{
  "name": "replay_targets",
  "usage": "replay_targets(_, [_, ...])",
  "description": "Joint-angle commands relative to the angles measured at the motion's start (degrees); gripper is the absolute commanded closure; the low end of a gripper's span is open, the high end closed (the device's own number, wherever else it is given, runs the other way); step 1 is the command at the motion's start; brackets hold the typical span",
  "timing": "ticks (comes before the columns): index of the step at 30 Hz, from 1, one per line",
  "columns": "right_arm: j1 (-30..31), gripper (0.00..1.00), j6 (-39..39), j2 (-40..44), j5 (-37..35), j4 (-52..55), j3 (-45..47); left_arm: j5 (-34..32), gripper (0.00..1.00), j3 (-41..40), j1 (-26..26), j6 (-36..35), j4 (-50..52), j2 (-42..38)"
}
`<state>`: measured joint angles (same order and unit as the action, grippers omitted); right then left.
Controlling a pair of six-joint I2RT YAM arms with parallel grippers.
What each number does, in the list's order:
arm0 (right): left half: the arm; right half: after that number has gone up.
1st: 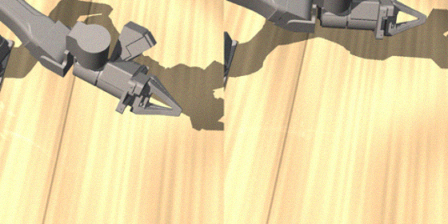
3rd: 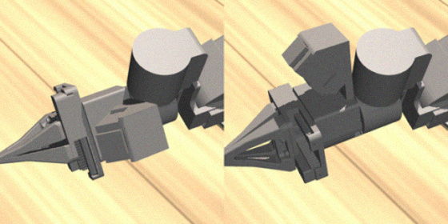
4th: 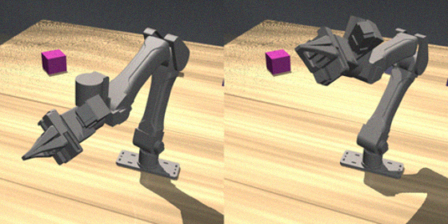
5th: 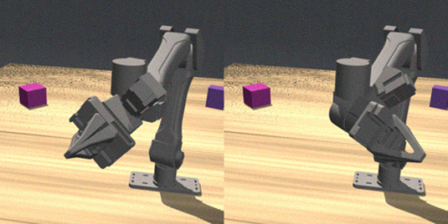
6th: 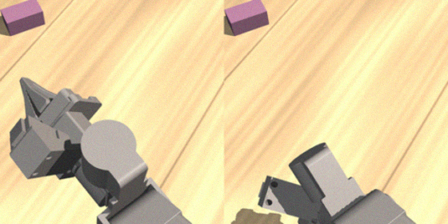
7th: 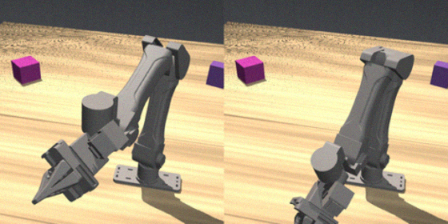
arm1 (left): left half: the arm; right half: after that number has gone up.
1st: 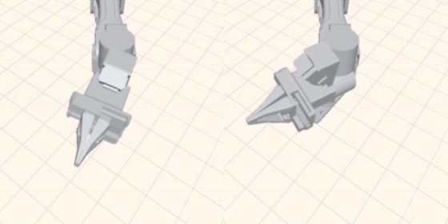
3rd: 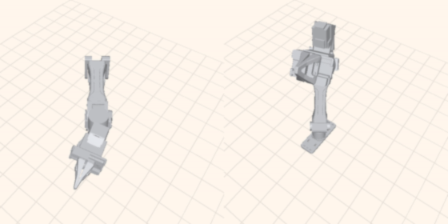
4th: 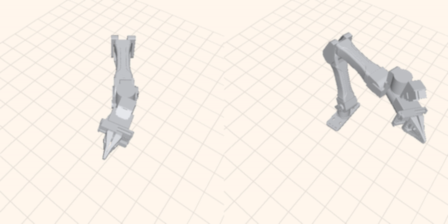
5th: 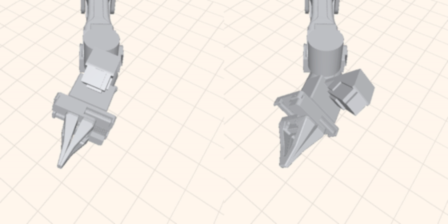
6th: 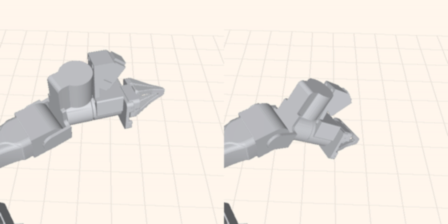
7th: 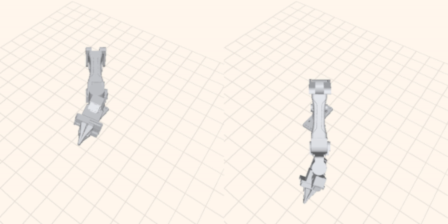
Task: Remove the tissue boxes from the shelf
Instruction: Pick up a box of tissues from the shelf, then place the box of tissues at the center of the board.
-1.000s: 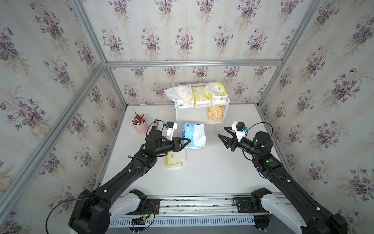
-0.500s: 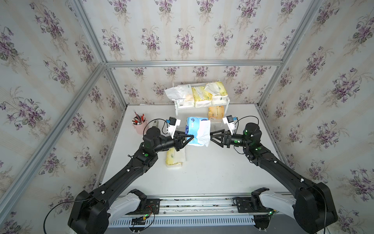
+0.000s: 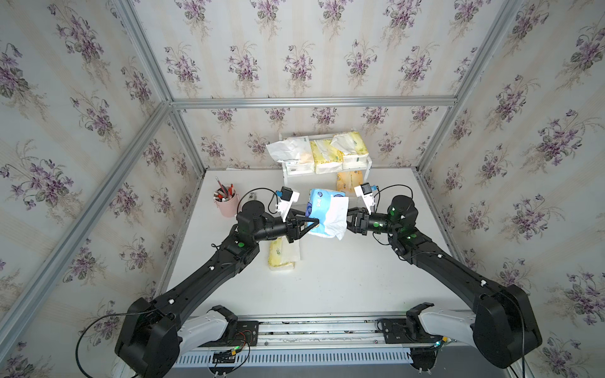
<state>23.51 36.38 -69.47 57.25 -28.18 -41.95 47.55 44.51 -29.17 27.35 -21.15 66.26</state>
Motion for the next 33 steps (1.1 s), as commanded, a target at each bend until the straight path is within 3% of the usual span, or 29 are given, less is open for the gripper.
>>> replay_targets(1, [0.18,0.77,-1.87,1.03,-0.63,3.15,-0.59,1.95,0.56,1.01,-0.32,-2.52,-0.09,0.51])
replay_targets(5, [0.17,0.87,-5.59,2.97,-3.68,9.36,-0.49,-0.72,0.31,1.51,-0.29,-4.61,3.33,-0.26])
replay_targets(9, [0.22,0.88,-9.96,4.17,-6.71,16.04,-0.08,-9.31,0.19,0.99,-0.28,-8.77,10.01,-3.99])
replay_targets(14, [0.38,0.87,-11.79,2.85,-8.78,20.56,2.43,-24.27,0.12,-2.08,-0.25,-11.37,15.78,-12.20])
replay_targets(20, [2.60,0.86,-11.71,-3.24,-10.12,20.90,5.44,-44.36,0.02,-6.10,-0.28,-9.64,19.47,-21.66])
replay_targets(24, [3.15,0.85,-10.53,-8.39,-10.52,18.43,6.35,-54.01,0.01,-7.41,-0.20,-8.90,23.37,-25.20])
replay_targets(33, [3.68,0.84,-8.43,-19.16,-9.88,13.44,5.69,-58.71,0.01,-8.36,-0.19,-7.70,27.19,-27.86])
